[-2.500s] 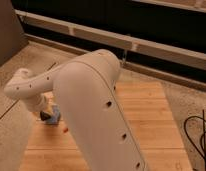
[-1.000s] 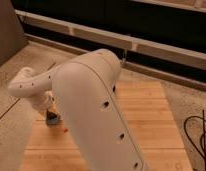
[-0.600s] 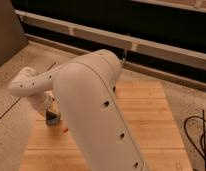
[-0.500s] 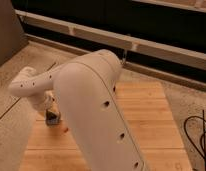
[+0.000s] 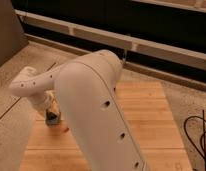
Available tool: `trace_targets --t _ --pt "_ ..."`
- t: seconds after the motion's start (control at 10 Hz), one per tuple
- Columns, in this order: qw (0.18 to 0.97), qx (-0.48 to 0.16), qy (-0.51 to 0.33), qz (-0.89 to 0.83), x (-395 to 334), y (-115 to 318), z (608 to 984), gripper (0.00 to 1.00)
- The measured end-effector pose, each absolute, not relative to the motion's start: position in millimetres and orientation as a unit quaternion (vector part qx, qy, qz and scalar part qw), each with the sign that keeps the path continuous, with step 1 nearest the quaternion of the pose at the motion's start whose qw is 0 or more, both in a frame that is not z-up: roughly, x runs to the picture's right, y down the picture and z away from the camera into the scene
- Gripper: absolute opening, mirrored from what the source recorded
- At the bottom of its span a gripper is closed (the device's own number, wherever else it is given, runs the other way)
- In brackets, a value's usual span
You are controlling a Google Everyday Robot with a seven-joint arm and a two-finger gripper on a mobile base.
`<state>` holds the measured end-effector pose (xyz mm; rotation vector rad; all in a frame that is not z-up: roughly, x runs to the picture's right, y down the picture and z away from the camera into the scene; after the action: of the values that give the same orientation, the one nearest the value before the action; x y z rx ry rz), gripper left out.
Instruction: Place the eraser on the white sponge
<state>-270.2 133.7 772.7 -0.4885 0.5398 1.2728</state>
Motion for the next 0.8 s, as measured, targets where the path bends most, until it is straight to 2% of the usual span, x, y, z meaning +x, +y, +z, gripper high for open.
trace_targets --t 0.5,0.8 --pt "0.742 -0.224 0.244 0.583 -270.6 132.2 771.6 0.79" --pt "0.755 -0.218 0.201 0.585 -288.3 106.0 757.3 0.79"
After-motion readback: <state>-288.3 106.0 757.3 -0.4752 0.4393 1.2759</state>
